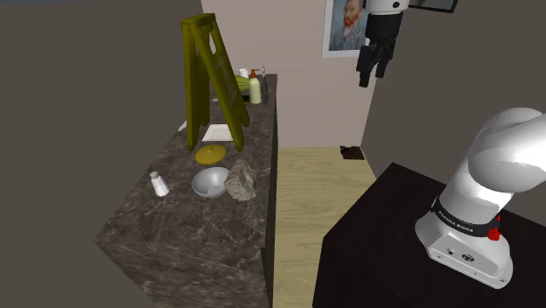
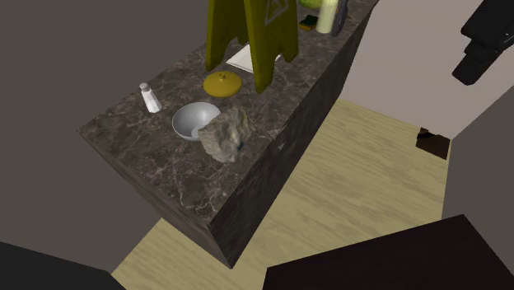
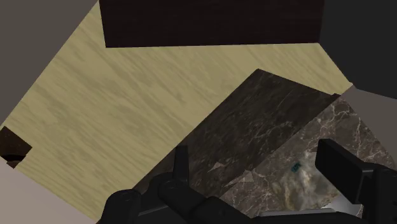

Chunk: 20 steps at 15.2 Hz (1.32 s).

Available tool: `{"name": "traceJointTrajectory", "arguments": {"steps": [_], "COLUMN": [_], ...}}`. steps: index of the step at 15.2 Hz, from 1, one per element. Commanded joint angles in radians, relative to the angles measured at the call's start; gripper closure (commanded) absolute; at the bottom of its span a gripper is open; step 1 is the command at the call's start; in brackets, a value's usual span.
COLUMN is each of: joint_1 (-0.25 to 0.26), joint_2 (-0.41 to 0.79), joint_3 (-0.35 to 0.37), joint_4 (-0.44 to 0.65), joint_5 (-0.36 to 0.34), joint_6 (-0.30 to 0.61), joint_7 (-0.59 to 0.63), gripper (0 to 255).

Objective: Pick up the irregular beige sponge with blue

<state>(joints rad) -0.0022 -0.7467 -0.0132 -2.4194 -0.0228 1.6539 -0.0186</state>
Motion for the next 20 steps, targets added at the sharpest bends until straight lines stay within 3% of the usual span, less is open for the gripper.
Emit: {"name": "traceJointTrajectory", "arguments": {"steps": [1, 12, 20], "joint_1": [0.0, 0.011, -0.008], "joint_2": [0.0, 0.269, 0.576], "joint_3": [0.0, 0.243, 0.386], "joint_4": [0.0, 0.011, 0.151], "joint_5": [0.0, 0.077, 0.012], "joint_6": [0.0, 0.241, 0.375], "joint_7": [0.0, 0.402, 0.716], "gripper": [0, 0, 0]}}
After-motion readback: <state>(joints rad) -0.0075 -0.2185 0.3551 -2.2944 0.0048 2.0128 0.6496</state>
